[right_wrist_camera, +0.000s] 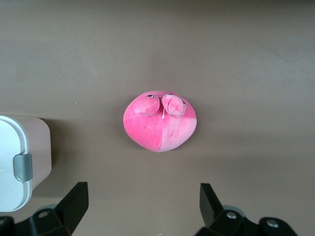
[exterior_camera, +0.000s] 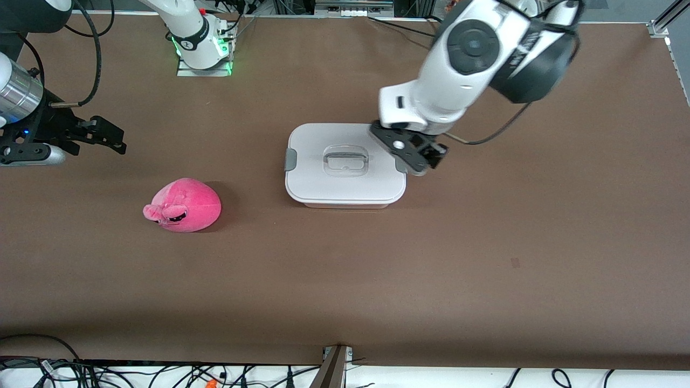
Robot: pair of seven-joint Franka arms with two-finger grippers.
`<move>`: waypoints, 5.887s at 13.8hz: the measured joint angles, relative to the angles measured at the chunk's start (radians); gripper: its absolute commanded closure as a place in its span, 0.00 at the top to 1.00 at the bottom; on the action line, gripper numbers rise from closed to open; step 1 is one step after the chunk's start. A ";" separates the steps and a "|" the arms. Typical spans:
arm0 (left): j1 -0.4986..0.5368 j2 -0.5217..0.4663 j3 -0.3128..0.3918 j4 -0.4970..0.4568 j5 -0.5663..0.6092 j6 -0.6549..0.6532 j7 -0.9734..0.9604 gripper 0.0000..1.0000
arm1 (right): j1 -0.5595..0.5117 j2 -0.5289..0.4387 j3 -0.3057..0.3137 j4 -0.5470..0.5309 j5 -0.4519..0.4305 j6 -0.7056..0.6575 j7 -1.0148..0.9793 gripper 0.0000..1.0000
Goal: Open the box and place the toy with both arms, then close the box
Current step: 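Move the left gripper over the white lid and grasp its grey handle, then lift the lid with the left gripper while the right gripper reaches the toy, then grasp the pink plush toy with the right gripper and lift it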
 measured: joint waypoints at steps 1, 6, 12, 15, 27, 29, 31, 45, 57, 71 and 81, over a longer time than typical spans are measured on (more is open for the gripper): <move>-0.015 0.028 -0.006 -0.001 0.000 0.034 0.057 1.00 | 0.000 0.001 0.000 0.000 0.000 0.000 0.000 1.00; -0.022 0.134 -0.039 -0.048 0.000 0.250 0.328 1.00 | 0.000 0.002 0.000 0.000 0.000 0.000 0.000 1.00; -0.041 0.131 -0.087 -0.224 0.000 0.492 0.430 1.00 | 0.000 0.005 -0.001 0.000 0.000 0.001 0.000 1.00; -0.043 0.091 -0.121 -0.352 0.000 0.640 0.398 1.00 | 0.000 0.005 -0.001 0.000 0.000 0.002 0.000 1.00; -0.040 0.022 -0.121 -0.430 0.000 0.623 0.411 0.00 | 0.000 0.005 -0.001 0.000 0.000 0.003 0.000 1.00; -0.040 0.022 -0.120 -0.429 0.000 0.630 0.418 0.00 | 0.000 0.005 -0.001 0.000 0.000 0.003 0.000 1.00; -0.038 0.022 -0.119 -0.425 0.000 0.634 0.427 0.00 | 0.000 0.005 -0.001 0.000 0.000 0.003 0.000 1.00; 0.130 -0.137 -0.114 -0.253 0.000 0.051 0.431 0.00 | -0.005 0.061 -0.004 -0.008 -0.001 0.062 -0.002 1.00; 0.675 -0.098 -0.090 -0.060 0.010 -0.220 0.839 0.00 | 0.000 0.193 0.003 -0.378 -0.010 0.400 -0.037 1.00; 0.708 -0.021 -0.101 0.088 0.146 -0.297 0.858 0.00 | 0.001 0.257 0.003 -0.433 -0.007 0.622 -0.045 0.00; 0.716 -0.016 -0.100 0.108 0.146 -0.300 0.858 0.00 | 0.004 0.240 0.014 -0.401 -0.007 0.572 -0.221 0.00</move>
